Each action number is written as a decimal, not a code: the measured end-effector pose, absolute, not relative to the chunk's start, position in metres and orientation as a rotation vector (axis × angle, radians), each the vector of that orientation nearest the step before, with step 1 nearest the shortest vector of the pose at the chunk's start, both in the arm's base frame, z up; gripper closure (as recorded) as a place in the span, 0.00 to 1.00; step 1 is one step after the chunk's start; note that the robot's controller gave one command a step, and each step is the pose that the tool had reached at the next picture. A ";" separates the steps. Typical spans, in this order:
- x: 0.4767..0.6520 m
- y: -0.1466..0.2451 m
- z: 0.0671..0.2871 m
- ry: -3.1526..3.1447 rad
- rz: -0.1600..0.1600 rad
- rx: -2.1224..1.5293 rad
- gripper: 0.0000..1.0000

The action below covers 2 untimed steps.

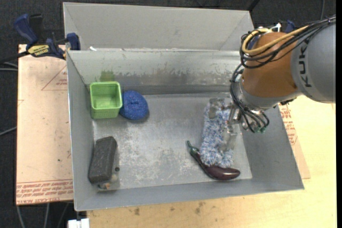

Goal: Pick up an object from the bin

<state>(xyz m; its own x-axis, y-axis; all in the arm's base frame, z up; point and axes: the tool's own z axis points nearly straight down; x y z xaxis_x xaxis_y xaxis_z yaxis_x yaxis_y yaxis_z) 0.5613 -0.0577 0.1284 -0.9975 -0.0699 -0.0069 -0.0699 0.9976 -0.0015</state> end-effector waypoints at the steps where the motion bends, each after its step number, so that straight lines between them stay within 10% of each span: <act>1: 0.556 -0.023 0.086 3.127 0.002 -0.303 1.00; 2: 0.556 -0.023 0.086 3.127 0.002 -0.303 1.00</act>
Offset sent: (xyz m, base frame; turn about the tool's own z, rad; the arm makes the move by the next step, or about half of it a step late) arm 0.0000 0.0000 0.0000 0.0000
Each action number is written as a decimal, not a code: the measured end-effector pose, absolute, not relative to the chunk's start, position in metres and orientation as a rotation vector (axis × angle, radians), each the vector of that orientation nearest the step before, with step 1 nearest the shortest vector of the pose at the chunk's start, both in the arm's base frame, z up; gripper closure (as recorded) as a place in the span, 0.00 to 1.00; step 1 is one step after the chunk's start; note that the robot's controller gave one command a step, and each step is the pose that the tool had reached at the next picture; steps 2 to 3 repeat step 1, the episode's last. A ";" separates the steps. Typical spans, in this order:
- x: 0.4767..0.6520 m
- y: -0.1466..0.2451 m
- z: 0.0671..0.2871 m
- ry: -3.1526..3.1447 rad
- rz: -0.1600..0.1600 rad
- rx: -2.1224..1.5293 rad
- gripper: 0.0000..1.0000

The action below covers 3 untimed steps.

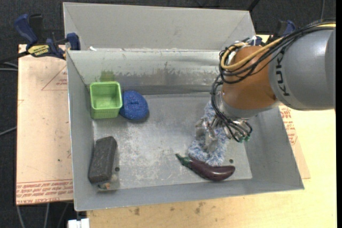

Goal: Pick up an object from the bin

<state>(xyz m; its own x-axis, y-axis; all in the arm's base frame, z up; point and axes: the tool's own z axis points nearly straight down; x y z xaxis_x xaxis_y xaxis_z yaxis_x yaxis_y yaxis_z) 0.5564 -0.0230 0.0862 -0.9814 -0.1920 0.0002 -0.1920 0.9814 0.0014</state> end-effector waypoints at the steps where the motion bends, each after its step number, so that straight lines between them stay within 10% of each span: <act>1: 0.581 -0.032 0.289 -3.130 -0.001 0.279 1.00; 3: 0.581 -0.032 0.289 -3.130 -0.001 0.279 1.00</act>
Offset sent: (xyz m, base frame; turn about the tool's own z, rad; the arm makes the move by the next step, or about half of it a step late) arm 0.0000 0.0000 0.0000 0.0000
